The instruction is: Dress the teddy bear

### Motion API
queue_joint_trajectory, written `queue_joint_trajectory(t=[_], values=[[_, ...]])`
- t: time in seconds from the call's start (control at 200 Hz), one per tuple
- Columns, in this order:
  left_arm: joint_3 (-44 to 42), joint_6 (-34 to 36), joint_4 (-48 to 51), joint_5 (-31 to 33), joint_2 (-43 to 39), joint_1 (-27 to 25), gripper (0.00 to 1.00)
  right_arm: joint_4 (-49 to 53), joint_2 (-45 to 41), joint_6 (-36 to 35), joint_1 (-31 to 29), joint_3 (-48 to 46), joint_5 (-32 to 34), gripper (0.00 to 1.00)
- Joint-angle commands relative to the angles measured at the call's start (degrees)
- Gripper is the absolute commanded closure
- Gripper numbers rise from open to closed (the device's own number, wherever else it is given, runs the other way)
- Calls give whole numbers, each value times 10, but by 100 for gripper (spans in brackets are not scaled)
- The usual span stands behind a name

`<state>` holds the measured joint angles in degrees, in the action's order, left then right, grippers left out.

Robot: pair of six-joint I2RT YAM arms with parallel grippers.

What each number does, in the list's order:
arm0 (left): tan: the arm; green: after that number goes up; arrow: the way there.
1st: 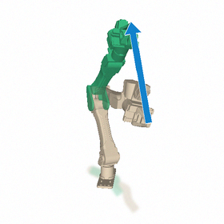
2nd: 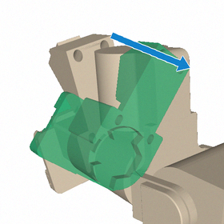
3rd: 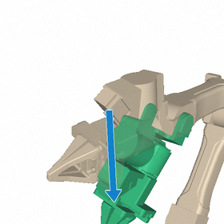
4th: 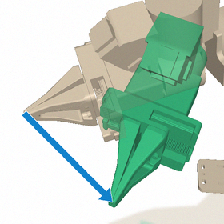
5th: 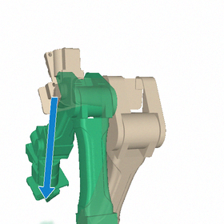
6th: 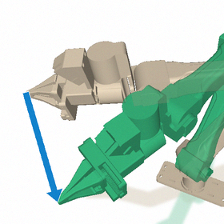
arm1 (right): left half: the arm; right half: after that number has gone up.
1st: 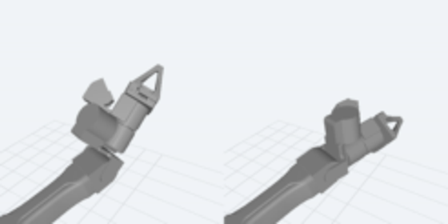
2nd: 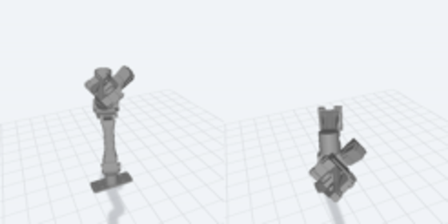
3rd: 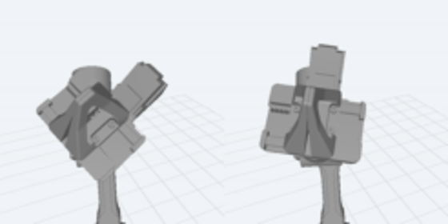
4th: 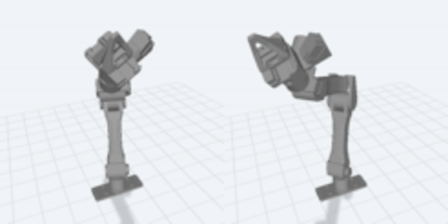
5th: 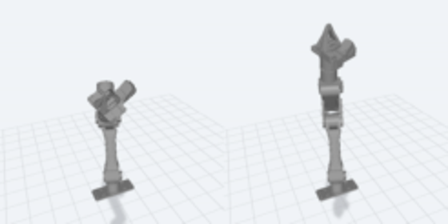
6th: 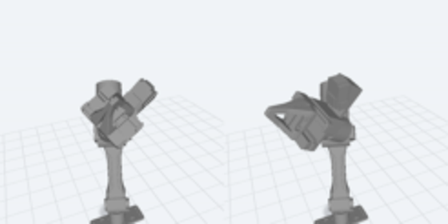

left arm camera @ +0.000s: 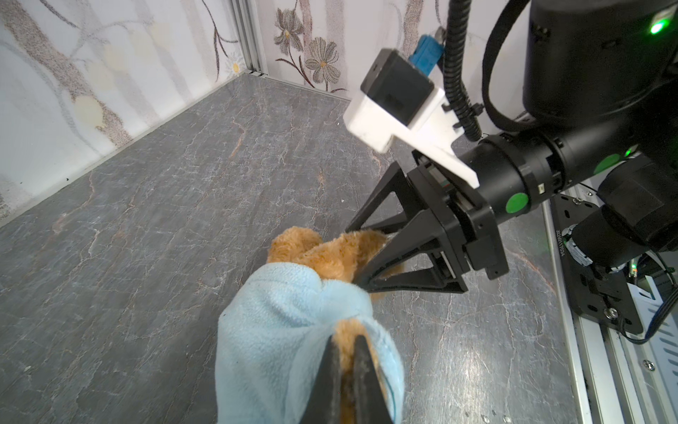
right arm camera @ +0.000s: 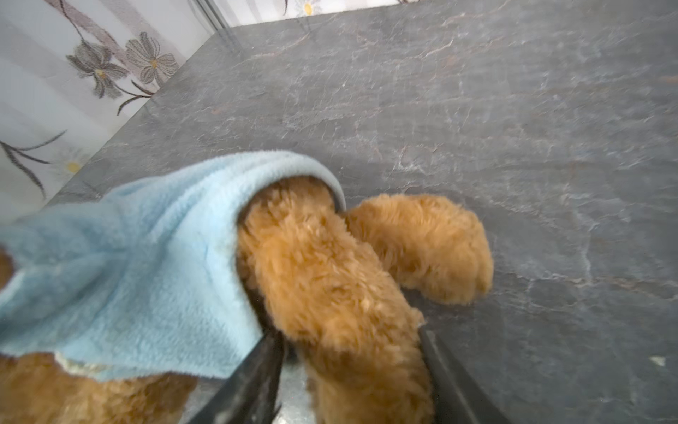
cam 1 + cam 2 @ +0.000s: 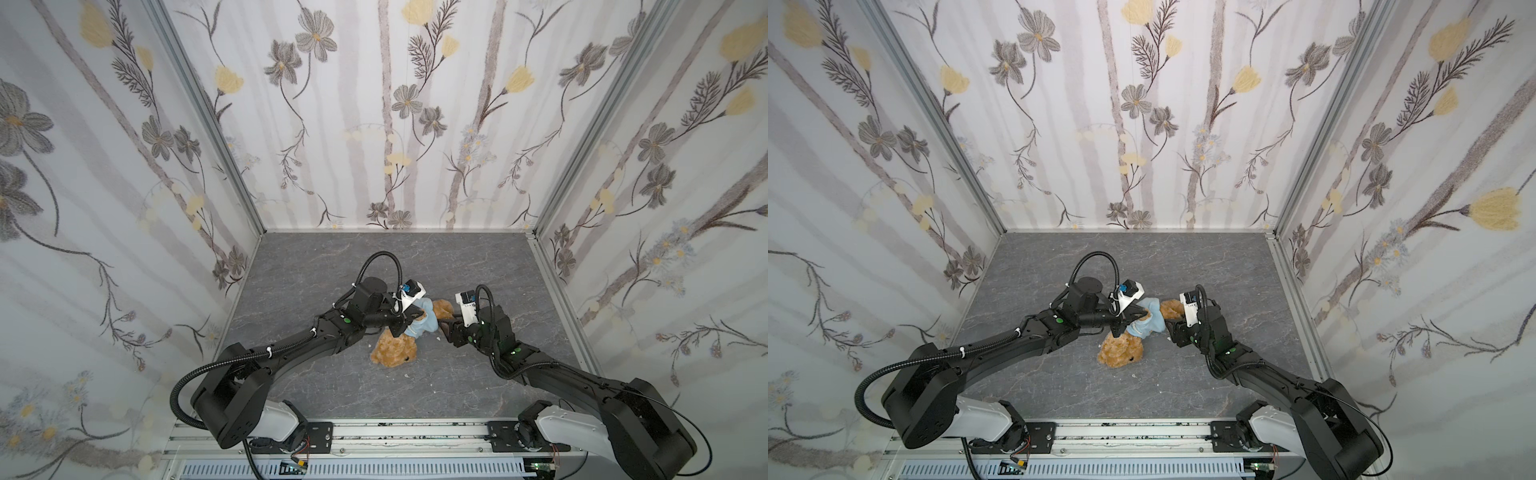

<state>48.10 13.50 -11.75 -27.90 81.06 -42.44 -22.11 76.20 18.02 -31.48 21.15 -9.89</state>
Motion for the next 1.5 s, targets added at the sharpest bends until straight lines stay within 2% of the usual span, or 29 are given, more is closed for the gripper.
queue_joint_trajectory(t=[0.0, 0.07, 0.185, 0.29, 0.425, 0.53, 0.67, 0.824, 0.959, 1.109, 1.494], values=[[-1, 6, -26, -4, -3, 0, 100, -67, 11, 21, -1, -9, -42, 65], [-5, 9, -25, 6, -9, 0, 99, -62, 14, 17, -1, -11, -36, 78], [-12, 24, -12, 40, -27, 0, 79, -67, 6, 24, -1, -12, -41, 100], [-25, 54, 0, 72, -52, 0, 59, -61, -1, 27, 0, -12, -42, 100], [-54, 127, 3, 105, -102, -7, 40, -50, -7, 23, -1, -9, -40, 100], [-75, 203, 21, 126, -135, -24, 30, -45, -11, 27, -1, -4, -45, 100], [-108, 304, 39, 184, -157, -75, 21, -38, -16, 32, 0, 0, -46, 100], [-105, 375, 38, 296, -114, -111, 10, -43, -11, 36, -1, 1, -53, 100], [-84, 405, 31, 346, -54, -124, 11, -45, -5, 37, -1, 3, -57, 100], [-53, 395, 20, 390, -13, -127, 23, -45, -7, 37, -1, 1, -55, 100], [-47, 339, -4, 358, -57, -113, 32, -34, -13, 28, 0, -1, -45, 100]])
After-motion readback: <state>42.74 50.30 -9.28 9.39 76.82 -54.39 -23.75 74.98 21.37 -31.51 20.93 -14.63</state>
